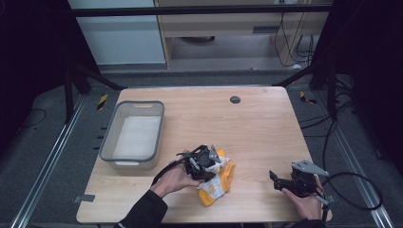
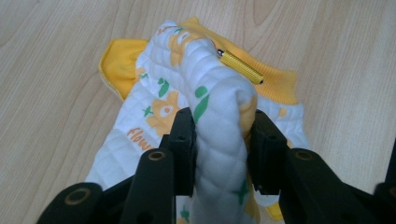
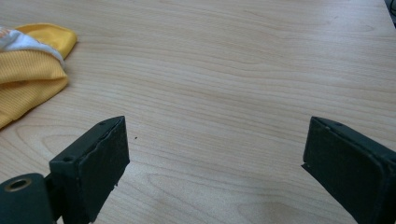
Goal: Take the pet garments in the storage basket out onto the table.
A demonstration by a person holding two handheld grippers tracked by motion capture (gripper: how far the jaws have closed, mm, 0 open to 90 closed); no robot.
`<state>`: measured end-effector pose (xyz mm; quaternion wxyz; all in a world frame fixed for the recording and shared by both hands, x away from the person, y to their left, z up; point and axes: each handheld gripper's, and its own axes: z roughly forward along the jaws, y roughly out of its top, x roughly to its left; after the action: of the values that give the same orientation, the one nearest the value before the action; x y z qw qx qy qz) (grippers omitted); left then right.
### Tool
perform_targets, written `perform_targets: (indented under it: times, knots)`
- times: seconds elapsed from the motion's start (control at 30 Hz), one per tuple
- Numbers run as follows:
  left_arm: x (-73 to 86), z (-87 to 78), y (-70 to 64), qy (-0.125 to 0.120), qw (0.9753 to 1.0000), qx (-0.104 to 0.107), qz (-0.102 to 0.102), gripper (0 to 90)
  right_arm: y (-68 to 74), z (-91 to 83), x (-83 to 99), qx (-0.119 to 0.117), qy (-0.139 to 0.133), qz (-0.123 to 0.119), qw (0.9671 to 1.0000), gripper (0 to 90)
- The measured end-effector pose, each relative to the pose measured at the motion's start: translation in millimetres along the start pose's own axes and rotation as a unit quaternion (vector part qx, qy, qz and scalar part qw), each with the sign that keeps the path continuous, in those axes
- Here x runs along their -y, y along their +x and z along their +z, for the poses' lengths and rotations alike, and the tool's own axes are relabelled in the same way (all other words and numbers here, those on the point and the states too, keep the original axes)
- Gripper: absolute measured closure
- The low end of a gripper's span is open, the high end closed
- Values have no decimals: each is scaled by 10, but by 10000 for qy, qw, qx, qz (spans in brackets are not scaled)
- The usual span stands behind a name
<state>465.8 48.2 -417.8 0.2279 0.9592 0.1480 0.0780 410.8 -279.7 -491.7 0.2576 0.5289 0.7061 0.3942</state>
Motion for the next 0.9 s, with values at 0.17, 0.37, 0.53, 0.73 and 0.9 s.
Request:
perform_targets:
  times: [0.17,0.37,0.53,0.73,0.9]
  knots:
    - [20,25,12,-44,10000,-27,60,523,-4,2,1,5,3,-7,10000,71]
    - [49,38,41,-30,10000,30,37,433,-3,6,2,11,1,-37,10000,71]
    - [73,26,59,-64,9999,45,73,373,-3,3,1,3,8,-18,10000,71]
    - [93,-31,69,-241,9997,24,92,324,-7,10,3,28,-2,-74,10000,70]
    - [117,-90,72,-345,9994,-9,36,297,-8,9,4,23,-5,-55,10000,70]
